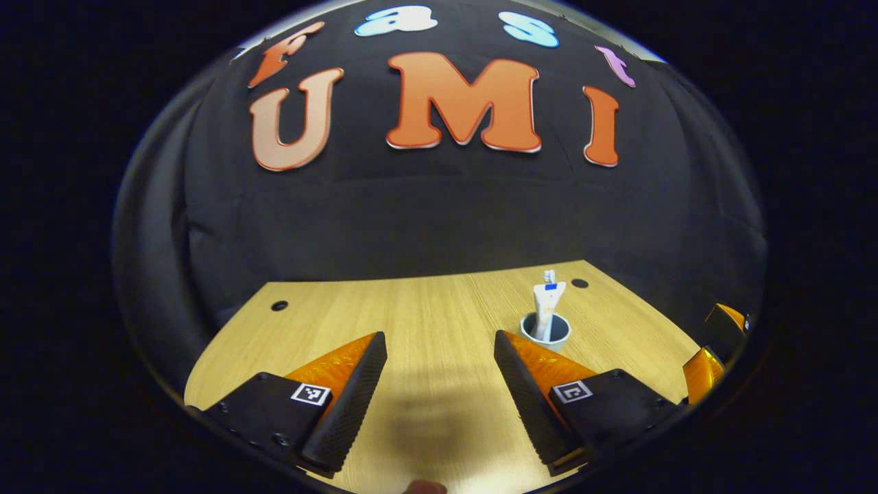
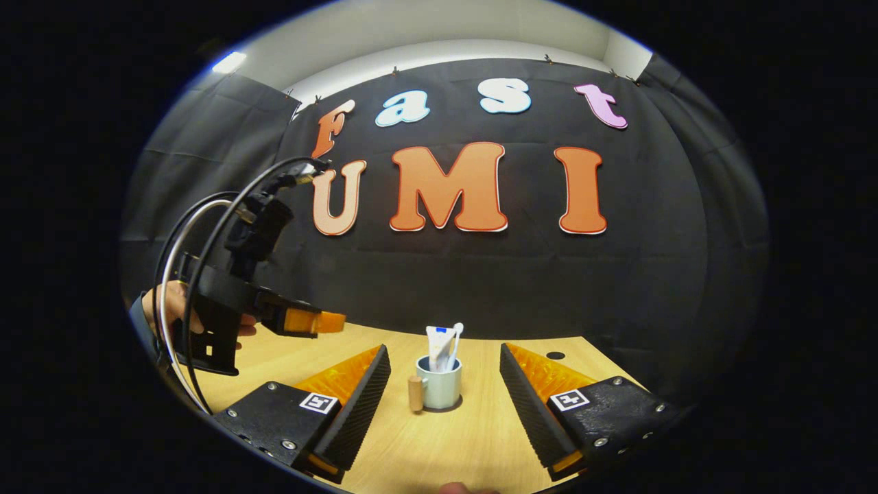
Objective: Put the toothbrush and toothpaste on the desktop into the cup, then pick up the cup and place it on the coaster on the desktop.
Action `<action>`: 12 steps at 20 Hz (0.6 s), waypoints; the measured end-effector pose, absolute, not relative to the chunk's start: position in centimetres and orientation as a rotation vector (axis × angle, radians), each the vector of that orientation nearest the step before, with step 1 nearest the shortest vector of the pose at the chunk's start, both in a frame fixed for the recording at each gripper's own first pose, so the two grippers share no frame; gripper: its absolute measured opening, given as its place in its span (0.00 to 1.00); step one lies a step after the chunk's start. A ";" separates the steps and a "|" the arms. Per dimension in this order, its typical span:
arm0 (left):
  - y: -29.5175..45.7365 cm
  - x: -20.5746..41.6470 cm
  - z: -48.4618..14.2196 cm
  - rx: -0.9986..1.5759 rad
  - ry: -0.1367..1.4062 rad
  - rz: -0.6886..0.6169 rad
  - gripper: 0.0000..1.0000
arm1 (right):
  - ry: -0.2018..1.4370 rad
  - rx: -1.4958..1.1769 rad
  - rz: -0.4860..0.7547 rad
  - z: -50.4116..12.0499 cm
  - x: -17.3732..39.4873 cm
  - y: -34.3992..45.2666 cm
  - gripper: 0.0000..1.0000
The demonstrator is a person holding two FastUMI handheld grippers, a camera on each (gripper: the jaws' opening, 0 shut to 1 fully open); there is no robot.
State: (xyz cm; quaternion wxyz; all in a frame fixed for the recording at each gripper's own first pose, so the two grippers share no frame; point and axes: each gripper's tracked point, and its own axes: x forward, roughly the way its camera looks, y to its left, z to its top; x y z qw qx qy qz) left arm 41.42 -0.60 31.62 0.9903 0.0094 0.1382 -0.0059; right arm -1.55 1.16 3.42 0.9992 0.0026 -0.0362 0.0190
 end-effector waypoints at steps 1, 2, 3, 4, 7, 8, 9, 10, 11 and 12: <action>-0.8 40.7 31.8 0.025 0.228 0.010 1.00 | -0.079 0.005 0.040 3.7 -1.7 1.8 0.96; -1.0 39.9 31.9 0.027 0.181 0.028 1.00 | -0.091 0.008 0.038 4.1 -1.8 2.2 0.96; -1.0 40.1 31.6 0.028 0.138 0.040 1.00 | -0.109 0.011 0.029 4.6 -1.9 2.5 0.96; -1.1 39.7 31.4 0.029 0.098 0.051 1.00 | -0.127 0.016 0.014 4.8 -2.0 2.5 0.97; -1.1 39.1 31.6 0.031 0.000 0.066 1.00 | -0.165 0.033 -0.026 5.7 -2.5 2.6 0.96; -1.1 38.9 31.8 0.030 -0.028 0.065 1.00 | -0.169 0.036 -0.026 5.9 -2.7 3.0 0.96; -0.8 38.4 32.0 0.027 -0.058 0.068 1.00 | -0.168 0.035 -0.025 6.0 -2.7 3.3 0.96; -0.7 38.0 32.3 0.028 -0.079 0.066 1.00 | -0.170 0.034 -0.030 6.2 -2.8 3.3 0.96; -0.5 37.5 32.3 0.031 -0.088 0.073 1.00 | -0.176 0.030 -0.032 6.5 -2.8 3.5 0.96; -0.1 37.3 32.3 0.032 -0.091 0.088 1.00 | -0.180 0.025 -0.033 6.7 -2.9 3.8 0.96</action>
